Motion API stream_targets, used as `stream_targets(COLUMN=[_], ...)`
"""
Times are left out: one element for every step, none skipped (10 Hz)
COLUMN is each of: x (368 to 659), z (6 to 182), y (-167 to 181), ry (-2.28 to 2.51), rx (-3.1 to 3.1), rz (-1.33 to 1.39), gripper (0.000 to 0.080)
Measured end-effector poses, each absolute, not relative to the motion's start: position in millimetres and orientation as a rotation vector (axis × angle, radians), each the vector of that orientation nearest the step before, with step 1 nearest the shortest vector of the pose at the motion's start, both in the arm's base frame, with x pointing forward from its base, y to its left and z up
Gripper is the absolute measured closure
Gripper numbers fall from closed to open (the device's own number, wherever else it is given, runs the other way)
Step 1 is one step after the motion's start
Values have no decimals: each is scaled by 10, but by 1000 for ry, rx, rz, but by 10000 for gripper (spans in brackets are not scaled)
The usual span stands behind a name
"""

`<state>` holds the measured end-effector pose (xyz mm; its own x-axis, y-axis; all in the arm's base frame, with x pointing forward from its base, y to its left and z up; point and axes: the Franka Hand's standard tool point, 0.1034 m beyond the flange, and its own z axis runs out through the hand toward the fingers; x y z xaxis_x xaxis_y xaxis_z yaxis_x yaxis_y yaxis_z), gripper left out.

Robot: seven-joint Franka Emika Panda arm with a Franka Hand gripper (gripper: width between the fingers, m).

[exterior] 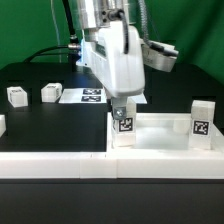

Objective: Assemble square table

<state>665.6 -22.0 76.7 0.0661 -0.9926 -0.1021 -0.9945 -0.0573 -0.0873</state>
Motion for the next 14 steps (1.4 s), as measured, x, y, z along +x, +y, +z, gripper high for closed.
stream_targets(x=[6655,6653,6660,6669,6664,6662,6662,6667,6667,6678,6678,6678,6677,6676], z=[763,759,757,762,762,757,751,745,744,752,750,750,750,749], y=[-211,-196,-154,-144,-154,-154,-140,-94,-57,-28,-37,-41,-44,-49], ry=[2102,2228,2451,2539,2597,2570,2499,2392,2207,2065,1991,1913,1825,1709], rx=[-2151,-2013,-1706,-1554,-1451,-1499,-1622,-1782,-2016,-2158,-2227,-2295,-2367,-2455], rz=[27,44,82,83,87,83,68,49,23,8,-1,-9,-19,-30], gripper=[508,508,508,508,508,508,398,258,184,184,157,151,151,150])
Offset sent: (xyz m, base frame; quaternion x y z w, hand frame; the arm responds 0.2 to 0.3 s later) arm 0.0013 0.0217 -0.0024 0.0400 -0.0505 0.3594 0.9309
